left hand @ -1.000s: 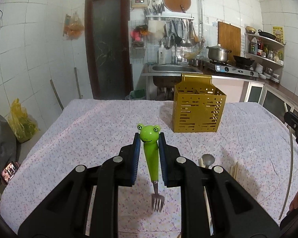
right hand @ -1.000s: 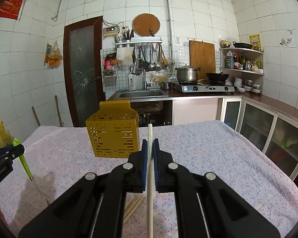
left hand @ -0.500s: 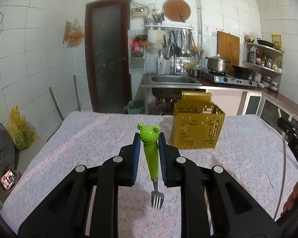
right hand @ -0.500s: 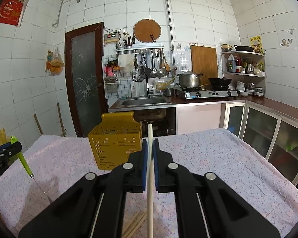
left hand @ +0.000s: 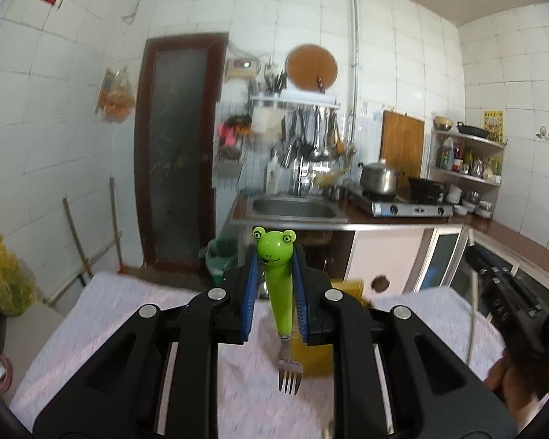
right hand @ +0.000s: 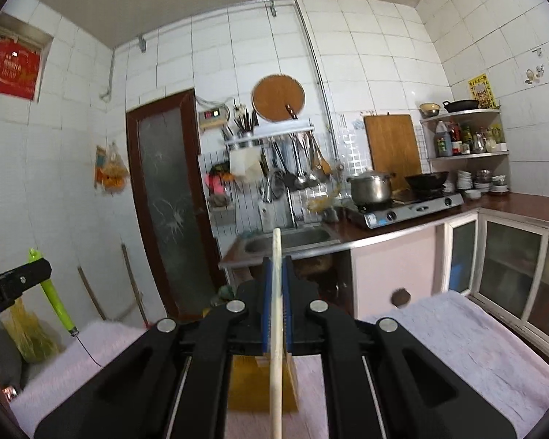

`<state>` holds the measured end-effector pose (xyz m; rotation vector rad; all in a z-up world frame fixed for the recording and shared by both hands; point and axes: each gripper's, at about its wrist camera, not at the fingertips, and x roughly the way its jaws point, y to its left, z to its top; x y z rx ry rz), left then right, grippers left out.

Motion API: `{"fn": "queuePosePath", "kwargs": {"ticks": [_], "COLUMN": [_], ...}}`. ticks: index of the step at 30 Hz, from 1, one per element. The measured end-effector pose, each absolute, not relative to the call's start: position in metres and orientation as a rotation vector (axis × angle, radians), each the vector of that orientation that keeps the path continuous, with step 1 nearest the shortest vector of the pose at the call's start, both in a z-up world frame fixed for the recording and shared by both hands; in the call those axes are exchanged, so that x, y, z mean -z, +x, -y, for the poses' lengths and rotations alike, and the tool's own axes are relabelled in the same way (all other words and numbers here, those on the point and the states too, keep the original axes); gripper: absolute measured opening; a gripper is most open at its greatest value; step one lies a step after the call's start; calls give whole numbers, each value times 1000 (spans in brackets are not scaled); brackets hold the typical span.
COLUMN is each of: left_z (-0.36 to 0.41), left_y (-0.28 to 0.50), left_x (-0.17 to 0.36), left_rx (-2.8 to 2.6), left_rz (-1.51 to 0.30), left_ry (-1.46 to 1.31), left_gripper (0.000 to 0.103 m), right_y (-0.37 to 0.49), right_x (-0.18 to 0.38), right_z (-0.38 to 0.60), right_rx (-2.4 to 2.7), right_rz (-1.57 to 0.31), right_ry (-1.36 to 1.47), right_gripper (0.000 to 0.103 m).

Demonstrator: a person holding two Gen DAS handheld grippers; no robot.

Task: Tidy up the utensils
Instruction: 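Carry the frog fork and chopstick up toward the yellow utensil holder, then drop the frog fork into the yellow holder with the left tool while the right tool drops the chopstick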

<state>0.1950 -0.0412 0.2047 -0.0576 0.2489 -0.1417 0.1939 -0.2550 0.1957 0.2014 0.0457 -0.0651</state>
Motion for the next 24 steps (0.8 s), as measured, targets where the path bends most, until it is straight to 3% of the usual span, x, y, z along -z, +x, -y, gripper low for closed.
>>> {"fn": "queuePosePath", "kwargs": {"ticks": [10,24], "left_z": [81,104], "left_y": [275,344], "left_x": [-223,-157], "left_rx": [180,178], "left_rz": [-214,-312], "left_ry": [-76,-59], "left_gripper": [17,17], "right_y": [285,334], "right_x": [-196,-166], "right_z": [270,261], "right_rx": [-16,-7], "right_rz": [60,52], "right_ry": [293,179], "right_gripper": [6,6]}}
